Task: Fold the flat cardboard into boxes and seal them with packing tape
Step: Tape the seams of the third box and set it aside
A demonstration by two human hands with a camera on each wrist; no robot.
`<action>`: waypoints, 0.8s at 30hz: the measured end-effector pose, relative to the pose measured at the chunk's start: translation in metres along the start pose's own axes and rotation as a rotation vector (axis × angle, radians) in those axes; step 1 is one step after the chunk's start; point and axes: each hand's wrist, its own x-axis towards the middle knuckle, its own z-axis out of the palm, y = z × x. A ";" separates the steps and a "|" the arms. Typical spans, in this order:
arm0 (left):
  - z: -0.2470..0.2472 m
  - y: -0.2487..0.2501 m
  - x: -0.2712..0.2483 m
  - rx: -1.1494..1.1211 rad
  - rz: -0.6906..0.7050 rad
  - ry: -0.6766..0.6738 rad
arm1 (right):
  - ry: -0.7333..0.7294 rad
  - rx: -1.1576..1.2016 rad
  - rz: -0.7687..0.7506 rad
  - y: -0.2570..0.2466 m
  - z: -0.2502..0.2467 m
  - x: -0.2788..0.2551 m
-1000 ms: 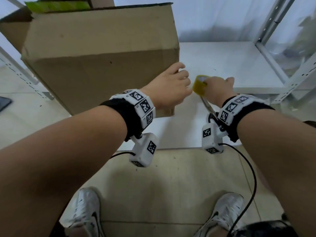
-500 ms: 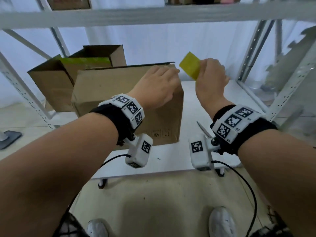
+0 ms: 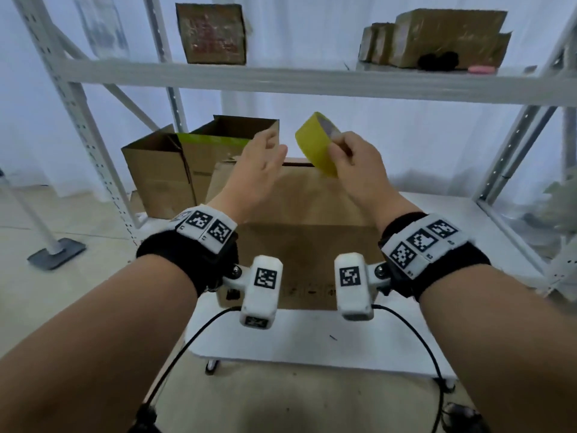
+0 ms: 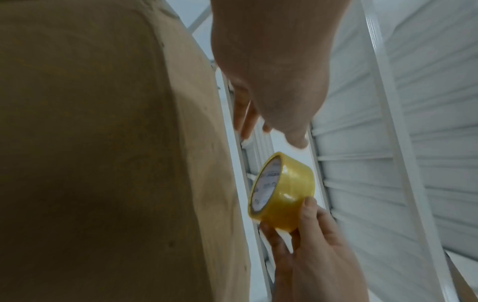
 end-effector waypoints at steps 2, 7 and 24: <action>-0.006 -0.007 0.000 -0.035 -0.006 -0.085 | -0.117 -0.023 -0.051 0.002 0.007 0.000; -0.015 -0.017 0.002 -0.084 -0.045 -0.221 | -0.239 0.009 -0.065 0.008 0.021 0.000; -0.011 -0.008 0.002 -0.528 -0.229 -0.162 | -0.250 0.305 -0.032 0.001 0.010 0.000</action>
